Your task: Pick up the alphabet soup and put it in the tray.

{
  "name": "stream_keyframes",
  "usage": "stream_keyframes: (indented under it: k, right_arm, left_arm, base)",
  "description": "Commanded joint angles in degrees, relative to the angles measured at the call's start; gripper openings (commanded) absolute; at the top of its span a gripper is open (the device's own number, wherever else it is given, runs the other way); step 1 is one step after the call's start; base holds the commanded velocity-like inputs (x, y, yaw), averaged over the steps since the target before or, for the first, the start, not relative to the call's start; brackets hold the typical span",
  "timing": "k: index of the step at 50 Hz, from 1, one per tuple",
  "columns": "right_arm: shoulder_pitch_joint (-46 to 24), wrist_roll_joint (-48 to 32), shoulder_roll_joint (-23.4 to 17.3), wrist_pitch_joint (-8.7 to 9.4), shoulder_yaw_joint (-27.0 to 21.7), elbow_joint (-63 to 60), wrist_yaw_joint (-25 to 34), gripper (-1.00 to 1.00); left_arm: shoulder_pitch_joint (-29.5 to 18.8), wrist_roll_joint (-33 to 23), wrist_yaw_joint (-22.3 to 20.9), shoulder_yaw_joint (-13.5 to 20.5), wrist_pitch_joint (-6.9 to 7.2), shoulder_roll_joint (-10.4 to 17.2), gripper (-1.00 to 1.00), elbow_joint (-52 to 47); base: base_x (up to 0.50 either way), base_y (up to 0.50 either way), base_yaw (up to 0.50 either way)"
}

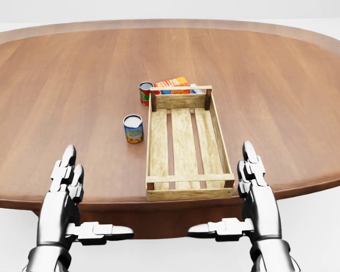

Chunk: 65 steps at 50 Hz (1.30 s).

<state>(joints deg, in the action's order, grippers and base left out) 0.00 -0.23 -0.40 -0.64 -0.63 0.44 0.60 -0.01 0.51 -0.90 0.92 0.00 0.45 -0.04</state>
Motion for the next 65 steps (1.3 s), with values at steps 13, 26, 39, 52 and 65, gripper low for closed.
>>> stream_keyframes:
  k: [13,26,39,52,65]
  right_arm:
    - [0.31,-1.36,-0.44,-0.99,-0.49,-0.05,0.9,1.0]
    - [0.22,-1.36,-0.41,-0.72,-0.55,-0.3,0.83,1.0]
    - [0.42,-1.4,-0.43,-0.87,-0.57,-0.45,0.74,1.0]
    - [0.84,-1.58,-0.36,-0.92,-0.43,-1.11,0.57,1.0]
    - [0.78,-1.79,-0.41,-1.04,-0.54,-1.01,0.51,1.0]
  left_arm:
    - [0.17,0.9,-1.73,1.64,-0.18,0.8,1.0,-0.26]
    - [-0.65,2.64,-2.23,2.32,1.32,0.97,1.0,-0.15]
    - [0.07,1.95,-2.22,1.9,0.12,0.89,1.0,-0.87]
    - [-0.03,3.63,-1.48,2.83,1.52,0.96,1.0,-1.92]
    - [0.08,3.37,-1.58,2.56,1.12,0.89,1.0,-1.84]
  base:
    - [0.0,0.0,0.0]
    - [0.0,0.0,0.0]
    - [0.0,0.0,0.0]
    - [0.0,0.0,0.0]
    - [0.0,0.0,0.0]
